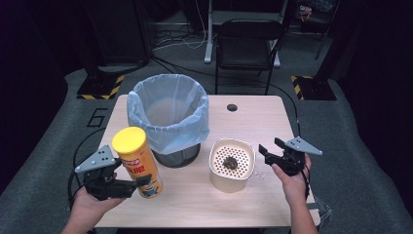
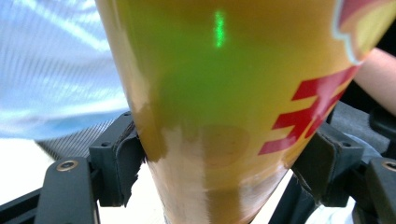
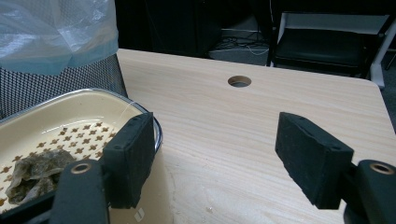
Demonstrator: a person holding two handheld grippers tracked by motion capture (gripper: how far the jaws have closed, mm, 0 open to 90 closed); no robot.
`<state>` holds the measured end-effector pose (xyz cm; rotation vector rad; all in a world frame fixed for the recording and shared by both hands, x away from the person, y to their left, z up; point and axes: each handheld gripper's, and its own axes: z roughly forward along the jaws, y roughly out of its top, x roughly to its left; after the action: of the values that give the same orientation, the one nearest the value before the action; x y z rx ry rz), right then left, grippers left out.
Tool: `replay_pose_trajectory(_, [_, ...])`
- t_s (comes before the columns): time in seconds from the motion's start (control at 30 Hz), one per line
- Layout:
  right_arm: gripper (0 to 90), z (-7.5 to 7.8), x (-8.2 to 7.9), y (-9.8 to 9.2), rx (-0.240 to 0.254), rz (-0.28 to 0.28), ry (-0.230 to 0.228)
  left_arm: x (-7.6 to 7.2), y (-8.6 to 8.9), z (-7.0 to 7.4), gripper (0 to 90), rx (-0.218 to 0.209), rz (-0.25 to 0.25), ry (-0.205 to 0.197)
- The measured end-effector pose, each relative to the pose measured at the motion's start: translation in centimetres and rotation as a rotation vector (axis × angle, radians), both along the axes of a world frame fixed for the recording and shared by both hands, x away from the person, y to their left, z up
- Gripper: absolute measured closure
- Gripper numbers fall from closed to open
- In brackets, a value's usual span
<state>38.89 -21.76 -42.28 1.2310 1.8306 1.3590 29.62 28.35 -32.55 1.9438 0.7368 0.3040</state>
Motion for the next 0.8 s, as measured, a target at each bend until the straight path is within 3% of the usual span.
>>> replay_pose_trajectory(0.23, [28.3, -0.1, 0.0, -0.2, -0.008, -0.001, 0.001, 0.4, -1.4, 2.3, 23.9, -0.019, -0.036, -0.006])
replay_pose_trajectory(0.57, [28.6, -0.2, 0.1, -0.5, -0.005, -0.01, 0.003, 1.0, -2.8, 5.4, 23.9, 0.003, -0.051, -0.033])
replay_pose_trajectory(0.8, [28.6, -0.3, 0.1, -0.9, -0.009, -0.019, 0.007, 2.2, -3.4, 7.2, 23.9, -0.023, -0.061, -0.036])
